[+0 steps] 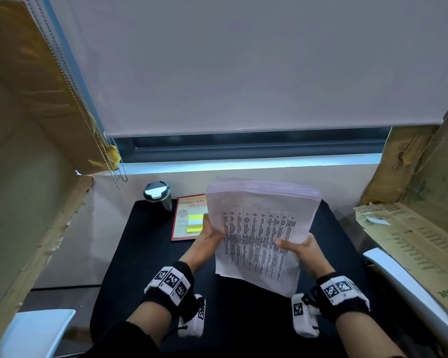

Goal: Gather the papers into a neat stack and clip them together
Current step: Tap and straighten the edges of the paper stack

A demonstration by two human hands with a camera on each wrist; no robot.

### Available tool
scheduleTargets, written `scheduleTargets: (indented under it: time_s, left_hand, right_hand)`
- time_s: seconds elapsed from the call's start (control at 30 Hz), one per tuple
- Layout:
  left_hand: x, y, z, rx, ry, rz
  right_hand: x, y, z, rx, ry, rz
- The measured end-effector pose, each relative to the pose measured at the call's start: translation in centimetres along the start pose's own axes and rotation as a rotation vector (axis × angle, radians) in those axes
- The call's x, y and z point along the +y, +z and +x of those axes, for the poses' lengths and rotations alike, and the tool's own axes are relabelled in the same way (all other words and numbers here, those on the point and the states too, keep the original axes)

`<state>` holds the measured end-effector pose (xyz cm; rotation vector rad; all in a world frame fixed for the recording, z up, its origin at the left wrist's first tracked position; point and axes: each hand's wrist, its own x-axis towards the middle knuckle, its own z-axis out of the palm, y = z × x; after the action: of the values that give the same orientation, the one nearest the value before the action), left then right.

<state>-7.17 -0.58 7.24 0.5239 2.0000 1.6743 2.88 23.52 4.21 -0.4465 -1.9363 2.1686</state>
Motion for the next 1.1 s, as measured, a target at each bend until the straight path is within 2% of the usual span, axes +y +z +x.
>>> scheduleTargets:
  time_s: [0.23,0.33,0.47,0.6,0.77,0.97,1.1]
  left_hand:
    - [-2.0,-0.2,-0.4,0.008,-0.013,0.040]
    - [-1.4,0.2,-0.4,0.026,0.035,0.050]
    - [-0.7,0.3,-0.3,0.042,0.105,0.085]
    - [0.4,0.4,-0.6,0.036,0.176,0.084]
    - [-0.4,1.0,-1.1,-0.030,0.151,0.071]
    - [2.6,0.5,0.0,0.029,0.288,-0.004]
    - [3.5,0.1,0.9,0.179,0.428,0.126]
  right_hand:
    - [-0.9,0.3,-0.2,-0.024,-0.022,-0.035]
    - [-0.9,0.8,0.1,-0.001,-0.060,-0.035]
    - [-1.0,1.2,0.3,0.098,-0.101,-0.034]
    - [-1.7,1.0,0.2,0.120,-0.179,0.018]
    - [-1.0,1.0,0.1,0.101,-0.130,-0.027]
    - [-4.7,0.4,0.8,0.050,-0.196,0.012]
    - [-6.6,0.5,1.7,0.021,-0.222,0.014]
